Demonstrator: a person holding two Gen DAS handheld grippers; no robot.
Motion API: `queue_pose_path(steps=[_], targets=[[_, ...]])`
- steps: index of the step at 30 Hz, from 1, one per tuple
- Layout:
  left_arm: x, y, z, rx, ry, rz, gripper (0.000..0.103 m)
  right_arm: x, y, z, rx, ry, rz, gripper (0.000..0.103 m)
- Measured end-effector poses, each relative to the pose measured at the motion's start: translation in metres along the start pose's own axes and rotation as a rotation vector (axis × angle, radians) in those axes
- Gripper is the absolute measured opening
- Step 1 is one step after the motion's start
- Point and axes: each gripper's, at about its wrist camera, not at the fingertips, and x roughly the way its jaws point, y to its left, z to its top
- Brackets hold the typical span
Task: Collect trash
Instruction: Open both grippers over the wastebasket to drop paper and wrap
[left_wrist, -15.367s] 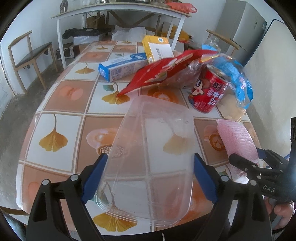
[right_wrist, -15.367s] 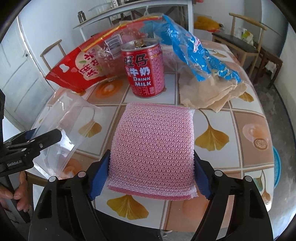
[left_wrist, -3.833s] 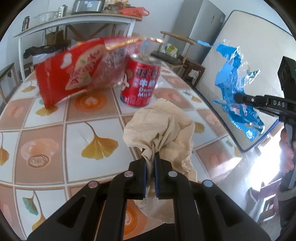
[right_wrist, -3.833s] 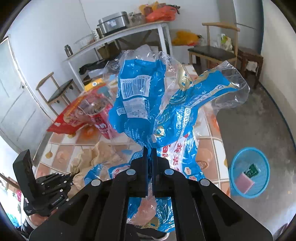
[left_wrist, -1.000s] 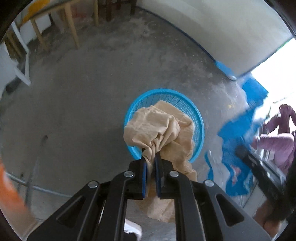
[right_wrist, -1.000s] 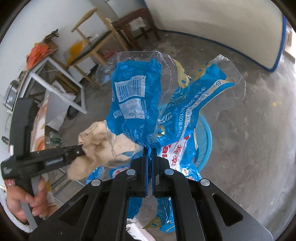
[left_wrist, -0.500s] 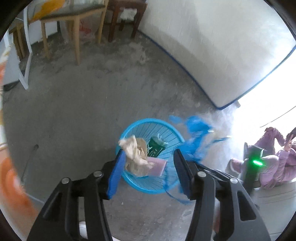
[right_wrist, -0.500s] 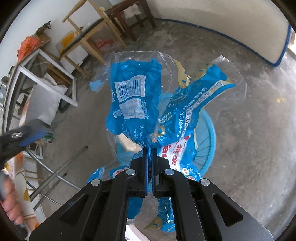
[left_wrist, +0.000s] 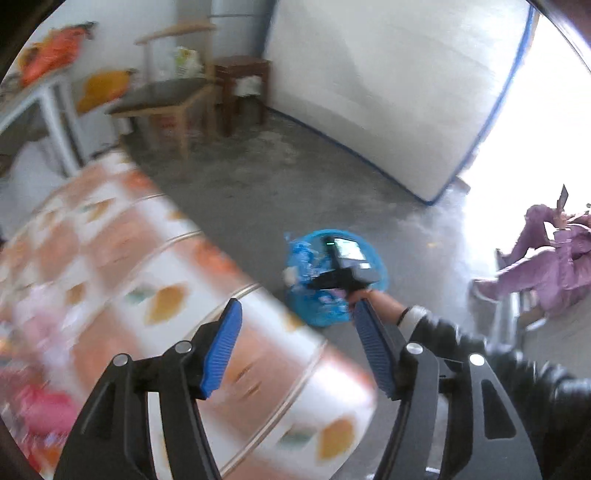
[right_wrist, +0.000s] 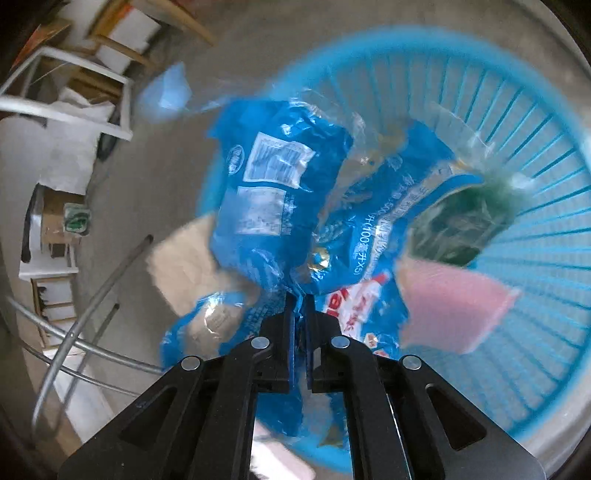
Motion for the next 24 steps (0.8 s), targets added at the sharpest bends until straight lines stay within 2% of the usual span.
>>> queue_pose_path(steps=[2,7,9,11,13,14,17,21,24], targets=[[-0.030,0.018,-0.020,-0.023,-0.018,0.059,0.062,0.019,-0.008,0.004,0.029,0.049,-0.004,0.006],[-0.097,0.068,-0.074,-0.125,-0.052,0.272,0.065,0.052,-0.031,0.006,0.124,0.123,-0.032,0.010],[-0.119,0.087,-0.097,-0.169,-0.044,0.355,0.067,0.059,-0.039,0.004,0.155,0.147,-0.046,0.019],[-0.135,0.105,-0.118,-0.226,-0.035,0.401,0.070,0.059,-0.045,0.002,0.199,0.164,-0.012,0.026],[-0.144,0.120,-0.136,-0.287,-0.029,0.428,0.071,0.047,-0.047,-0.002,0.217,0.146,0.019,0.039],[-0.147,0.126,-0.146,-0.318,-0.027,0.439,0.071,0.041,-0.048,-0.004,0.213,0.138,0.020,0.050],[-0.156,0.144,-0.172,-0.416,-0.026,0.456,0.071,0.011,-0.045,-0.013,0.169,0.093,0.017,0.067],[-0.165,0.156,-0.192,-0.500,-0.063,0.429,0.071,-0.025,-0.046,-0.029,0.116,0.051,0.002,0.073],[-0.173,0.160,-0.206,-0.537,-0.087,0.436,0.072,-0.046,-0.050,-0.043,0.086,0.027,-0.041,0.077]])
